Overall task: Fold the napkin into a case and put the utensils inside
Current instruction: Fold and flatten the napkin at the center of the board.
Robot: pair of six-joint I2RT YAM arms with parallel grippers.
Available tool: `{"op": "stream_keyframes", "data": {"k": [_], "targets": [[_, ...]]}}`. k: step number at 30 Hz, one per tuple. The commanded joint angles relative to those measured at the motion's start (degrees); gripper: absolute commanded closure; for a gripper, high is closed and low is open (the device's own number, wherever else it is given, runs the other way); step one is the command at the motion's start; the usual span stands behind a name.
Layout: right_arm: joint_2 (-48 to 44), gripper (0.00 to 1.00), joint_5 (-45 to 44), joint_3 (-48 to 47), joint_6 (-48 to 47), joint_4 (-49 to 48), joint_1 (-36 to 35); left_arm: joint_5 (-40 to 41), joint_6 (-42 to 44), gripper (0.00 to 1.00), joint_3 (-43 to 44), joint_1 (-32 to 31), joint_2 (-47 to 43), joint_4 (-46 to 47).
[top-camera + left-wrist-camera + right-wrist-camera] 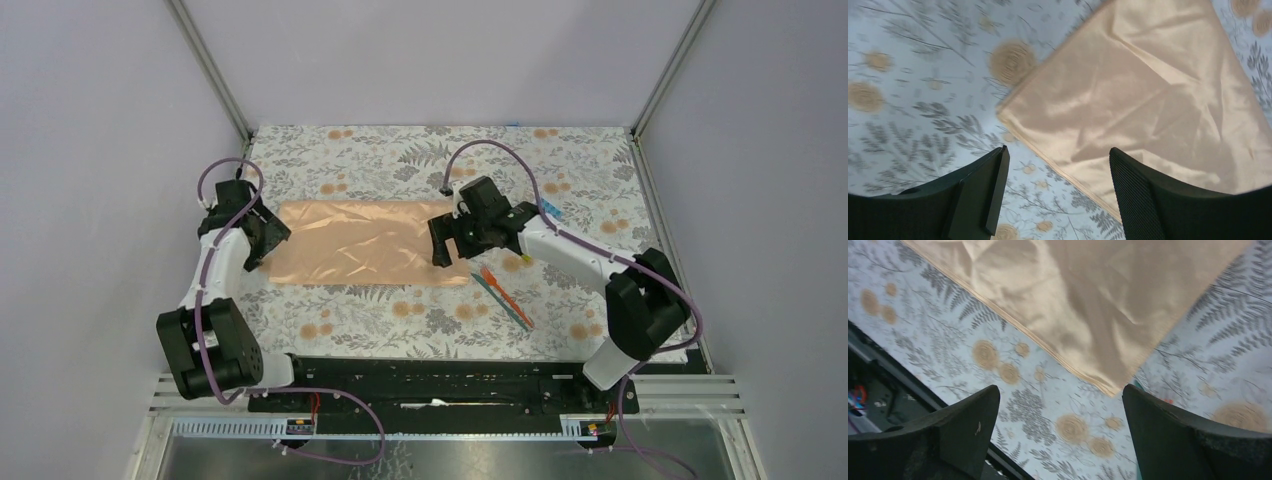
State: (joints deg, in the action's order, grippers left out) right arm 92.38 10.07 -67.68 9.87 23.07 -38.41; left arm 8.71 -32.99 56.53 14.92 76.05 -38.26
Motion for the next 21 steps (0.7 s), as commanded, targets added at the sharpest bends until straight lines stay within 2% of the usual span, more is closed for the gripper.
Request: {"op": "stream_keyframes", "data": {"k": [1, 5, 9, 16, 18, 21], "targets": [[4.4, 0.0, 8.6, -1.2, 8.6, -9.2, -0.4, -12.4, 1.4, 0.21, -1.7, -0.2, 4.3, 3.6], [7.1, 0.0, 10.5, -0.6, 11.3, -11.5, 0.3, -14.8, 1.3, 0.2, -1.9, 0.7, 8.2, 5.4], [6.3, 0.0, 11.7, 5.0, 13.6, -16.6, 1.7, -14.5, 0.9, 0.19, -1.8, 1.5, 12.6, 6.4], [6.0, 0.0, 15.2, 12.3, 15.5, -22.2, 2.7, -9.7, 0.3, 0.18, -3.8, 2.6, 16.4, 7.6], [6.7, 0.0, 14.4, 12.3, 15.5, -20.8, 2.7, -8.9, 0.6, 0.18, -3.4, 2.6, 16.1, 6.8], [5.9, 0.0, 9.0, 7.2, 12.4, -11.3, 2.0, -6.6, 1.8, 0.18, -2.1, 1.5, 12.9, 5.3]]}}
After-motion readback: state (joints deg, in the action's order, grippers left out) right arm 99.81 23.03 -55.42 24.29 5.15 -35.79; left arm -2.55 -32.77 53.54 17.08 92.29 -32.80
